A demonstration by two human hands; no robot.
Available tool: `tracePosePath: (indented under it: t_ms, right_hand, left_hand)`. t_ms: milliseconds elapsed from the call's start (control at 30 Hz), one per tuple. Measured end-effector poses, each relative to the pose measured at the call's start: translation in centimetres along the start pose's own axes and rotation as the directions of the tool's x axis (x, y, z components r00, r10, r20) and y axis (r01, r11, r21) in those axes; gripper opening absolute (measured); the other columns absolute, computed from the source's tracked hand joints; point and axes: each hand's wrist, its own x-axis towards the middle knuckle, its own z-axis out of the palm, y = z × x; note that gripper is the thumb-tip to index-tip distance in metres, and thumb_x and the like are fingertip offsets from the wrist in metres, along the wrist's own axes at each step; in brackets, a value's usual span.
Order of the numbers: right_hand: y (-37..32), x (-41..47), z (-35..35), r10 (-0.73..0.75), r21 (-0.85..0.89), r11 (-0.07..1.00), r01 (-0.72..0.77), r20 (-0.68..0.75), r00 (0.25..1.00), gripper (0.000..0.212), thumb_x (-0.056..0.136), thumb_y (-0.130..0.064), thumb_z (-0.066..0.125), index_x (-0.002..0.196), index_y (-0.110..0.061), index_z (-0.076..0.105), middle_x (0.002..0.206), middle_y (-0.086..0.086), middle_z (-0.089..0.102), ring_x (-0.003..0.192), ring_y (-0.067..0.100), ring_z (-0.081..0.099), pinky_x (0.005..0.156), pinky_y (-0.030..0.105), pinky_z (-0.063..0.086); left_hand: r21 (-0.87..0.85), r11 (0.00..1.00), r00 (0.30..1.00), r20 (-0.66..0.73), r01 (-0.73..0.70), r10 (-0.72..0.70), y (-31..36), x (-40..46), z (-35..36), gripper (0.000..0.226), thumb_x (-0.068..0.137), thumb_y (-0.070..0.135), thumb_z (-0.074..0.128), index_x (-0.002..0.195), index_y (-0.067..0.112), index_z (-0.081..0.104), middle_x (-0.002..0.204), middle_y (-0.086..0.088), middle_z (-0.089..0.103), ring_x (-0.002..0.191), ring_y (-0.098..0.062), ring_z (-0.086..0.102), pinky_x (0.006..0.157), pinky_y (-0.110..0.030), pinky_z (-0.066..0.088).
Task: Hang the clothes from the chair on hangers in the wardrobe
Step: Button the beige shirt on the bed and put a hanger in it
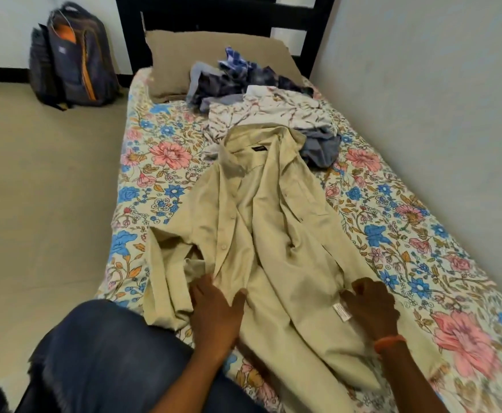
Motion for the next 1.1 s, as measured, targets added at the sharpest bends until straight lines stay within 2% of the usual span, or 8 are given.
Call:
tracePosePath:
  t_ms: [133,267,467,633,733,833,967,1100]
  right_hand:
    - [-2.2,-0.2,-0.8,-0.051,0.132,0.990,0.051,0.000,0.999,0.024,0.086,-0.030,0.070,0.073,-0.018,0.055,0.073,0.003,0.058,0.072,0.024,0.056,0.071,0.036,0.046]
    - [-4.4,-1.6,-3.1,-0.195,0.285,0.941,0.181,0.022,0.981,0.036,0.094,-0.028,0.066,0.072,-0.011,0.043,0.067,0.005,0.043,0.061,0.019,0.037,0.058,0.033,0.028]
    - [-9.4,-3.6,-6.5,-0.407,0.393,0.837,0.381,-0.019,0.913,0.031,0.097,-0.032,0.061,0.080,-0.006,0.062,0.069,0.007,0.058,0.063,0.017,0.049,0.062,0.032,0.036]
    - [-7.9,-5.5,-3.4,-0.340,0.403,0.866,0.296,0.042,0.939,0.031,0.096,-0.042,0.057,0.090,-0.012,0.057,0.080,0.004,0.060,0.071,0.018,0.053,0.061,0.030,0.037]
    - [-5.4,-7.3,-1.1,-0.283,0.437,0.875,0.209,0.112,0.953,0.043,0.082,-0.057,0.062,0.095,-0.015,0.059,0.089,0.002,0.064,0.078,0.018,0.059,0.066,0.030,0.043]
    - [-4.3,-7.7,1.0,-0.245,0.398,0.900,0.177,0.128,0.961,0.034,0.081,-0.044,0.077,0.090,-0.014,0.063,0.083,0.003,0.064,0.074,0.017,0.058,0.065,0.027,0.043]
    - [-5.4,-6.0,2.3,-0.282,0.327,0.915,0.236,0.099,0.954,0.036,0.091,-0.026,0.068,0.064,-0.013,0.049,0.058,0.002,0.045,0.059,0.021,0.042,0.053,0.030,0.028]
    - [-9.7,-4.9,1.7,-0.146,0.807,0.581,-0.106,0.231,0.962,0.024,0.100,-0.022,0.057,0.087,-0.003,0.064,0.078,0.014,0.063,0.071,0.024,0.057,0.067,0.035,0.048]
  left_hand:
    - [-0.173,0.984,0.999,0.024,0.031,-0.027,0.0,-0.1,-0.6,0.017,0.092,0.030,0.066,0.094,0.016,0.055,0.088,0.005,0.061,0.089,-0.020,0.061,0.062,-0.021,0.038]
    - [-0.215,0.971,0.994,-0.037,-0.104,0.099,2.1,-0.2,-1.7,0.026,0.090,0.034,0.067,0.075,0.020,0.052,0.067,0.006,0.052,0.061,-0.008,0.048,0.055,-0.023,0.034]
    - [-0.387,0.888,0.889,0.274,-0.247,0.367,9.1,0.0,-1.6,0.015,0.093,0.039,0.055,0.096,0.024,0.055,0.087,-0.003,0.064,0.077,-0.018,0.060,0.072,-0.035,0.049]
    - [-0.262,0.961,0.673,0.695,-0.089,0.252,6.4,-3.2,2.7,0.047,0.078,0.035,0.053,0.124,0.025,0.057,0.113,0.000,0.066,0.097,-0.016,0.064,0.089,-0.036,0.051]
    - [-0.349,0.934,0.638,0.737,0.078,0.222,2.3,-5.5,4.3,0.045,0.078,0.018,0.048,0.118,0.033,0.062,0.092,0.006,0.071,0.082,-0.013,0.065,0.086,-0.039,0.053]
    - [-0.370,0.929,0.690,0.678,0.024,0.253,1.6,-5.6,5.4,0.042,0.076,0.012,0.042,0.100,0.035,0.068,0.089,0.003,0.073,0.082,-0.019,0.068,0.082,-0.038,0.055]
    - [-0.455,0.888,0.811,0.543,0.065,0.219,2.1,-5.4,5.7,0.029,0.075,0.006,0.054,0.093,0.024,0.068,0.079,0.007,0.071,0.074,-0.008,0.065,0.075,-0.030,0.054]
    - [-0.610,0.743,0.911,0.412,0.277,-0.001,4.3,-3.8,4.8,0.027,0.085,0.005,0.072,0.103,0.018,0.057,0.095,-0.002,0.070,0.088,-0.017,0.068,0.073,-0.027,0.055]
